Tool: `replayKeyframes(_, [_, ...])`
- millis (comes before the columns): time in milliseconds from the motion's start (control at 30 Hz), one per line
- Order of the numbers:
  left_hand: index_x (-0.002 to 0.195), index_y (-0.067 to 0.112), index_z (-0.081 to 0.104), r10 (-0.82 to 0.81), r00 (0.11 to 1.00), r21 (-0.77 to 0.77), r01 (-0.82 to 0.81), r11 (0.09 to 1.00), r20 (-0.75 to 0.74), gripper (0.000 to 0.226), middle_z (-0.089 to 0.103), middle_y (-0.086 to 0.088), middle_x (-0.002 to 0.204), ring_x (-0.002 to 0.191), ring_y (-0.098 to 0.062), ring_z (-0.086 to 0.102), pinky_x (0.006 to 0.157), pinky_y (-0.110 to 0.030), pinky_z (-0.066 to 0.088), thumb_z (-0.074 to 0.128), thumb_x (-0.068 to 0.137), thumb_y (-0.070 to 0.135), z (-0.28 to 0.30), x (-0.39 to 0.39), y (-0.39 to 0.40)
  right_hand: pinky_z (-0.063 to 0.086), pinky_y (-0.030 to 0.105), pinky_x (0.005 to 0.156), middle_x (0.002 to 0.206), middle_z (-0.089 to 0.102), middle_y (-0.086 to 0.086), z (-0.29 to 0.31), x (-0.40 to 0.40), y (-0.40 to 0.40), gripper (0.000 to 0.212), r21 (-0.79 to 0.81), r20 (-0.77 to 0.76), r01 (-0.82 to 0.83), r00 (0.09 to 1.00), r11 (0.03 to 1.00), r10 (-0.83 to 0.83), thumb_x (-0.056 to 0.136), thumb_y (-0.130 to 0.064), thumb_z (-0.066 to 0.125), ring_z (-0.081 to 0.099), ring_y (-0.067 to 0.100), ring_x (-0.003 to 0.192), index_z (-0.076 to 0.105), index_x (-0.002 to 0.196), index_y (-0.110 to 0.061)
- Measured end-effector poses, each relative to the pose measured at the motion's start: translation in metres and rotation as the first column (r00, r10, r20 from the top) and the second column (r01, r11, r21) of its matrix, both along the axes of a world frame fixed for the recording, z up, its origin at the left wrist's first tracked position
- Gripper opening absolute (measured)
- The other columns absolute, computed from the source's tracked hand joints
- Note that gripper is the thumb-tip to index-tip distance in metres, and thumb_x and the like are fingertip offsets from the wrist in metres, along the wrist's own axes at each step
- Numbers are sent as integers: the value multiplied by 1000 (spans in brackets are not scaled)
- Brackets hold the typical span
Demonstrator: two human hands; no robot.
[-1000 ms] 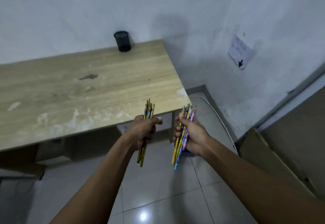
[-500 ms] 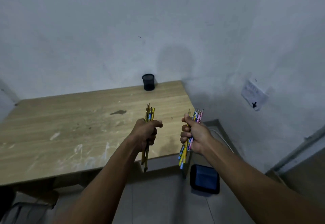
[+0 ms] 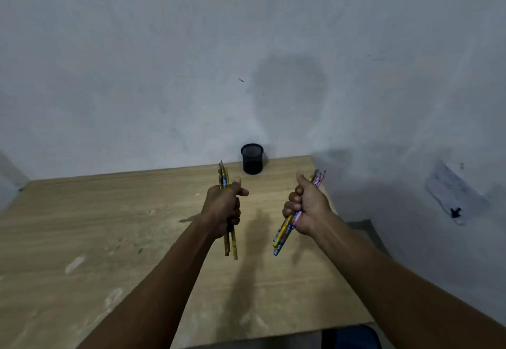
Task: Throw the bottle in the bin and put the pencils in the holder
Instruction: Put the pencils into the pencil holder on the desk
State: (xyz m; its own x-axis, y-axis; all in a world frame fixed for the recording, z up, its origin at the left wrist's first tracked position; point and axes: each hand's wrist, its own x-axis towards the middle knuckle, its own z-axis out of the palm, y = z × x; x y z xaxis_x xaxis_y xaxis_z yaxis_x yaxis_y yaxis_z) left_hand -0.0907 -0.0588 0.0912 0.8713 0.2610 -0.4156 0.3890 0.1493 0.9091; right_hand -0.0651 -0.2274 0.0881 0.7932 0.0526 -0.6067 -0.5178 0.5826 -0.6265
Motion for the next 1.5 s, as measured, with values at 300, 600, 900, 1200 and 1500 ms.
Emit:
replayKeyframes(300, [74,5,56,155,986,-10,-155,988,69,46,29,1,45,38,-15,27,44,-25,27,48,96,45,-12,116,20,29,24,45,40,28,-3,-12,117,31,51,18,19,72,997,997,-73,90,-45,62,24,12,31,34,56,-18])
replayKeyframes(600, [63,6,55,304,919,-85,-292,953,249,49,38,4,36,33,-13,33,46,-27,29,51,96,42,-42,246,38,36,28,46,40,38,1,-50,241,64,48,-33,145,317,940,948,-309,90,-40,64,38,17,36,39,58,-14])
replayKeyframes(900, [50,25,55,307,828,-62,-316,947,469,49,49,6,42,48,-20,49,54,-34,43,50,98,34,-89,347,37,43,28,48,41,49,-3,-87,343,107,40,-209,484,475,810,855,-332,91,-22,65,46,12,39,49,56,-13])
replayKeyframes(1200, [64,-1,55,204,877,94,-270,958,435,41,56,-8,56,55,-14,54,55,-28,47,63,89,30,-156,366,33,43,20,48,47,52,-9,-139,356,133,35,-422,532,374,840,826,-109,88,-19,69,50,5,45,52,59,-12])
replayKeyframes(1500, [99,9,55,-14,882,230,-107,967,471,26,66,-6,80,71,-20,65,64,-44,55,49,95,34,-161,370,36,57,41,71,80,69,17,-156,357,144,25,-519,573,344,820,782,19,93,-25,62,69,32,77,63,87,-1])
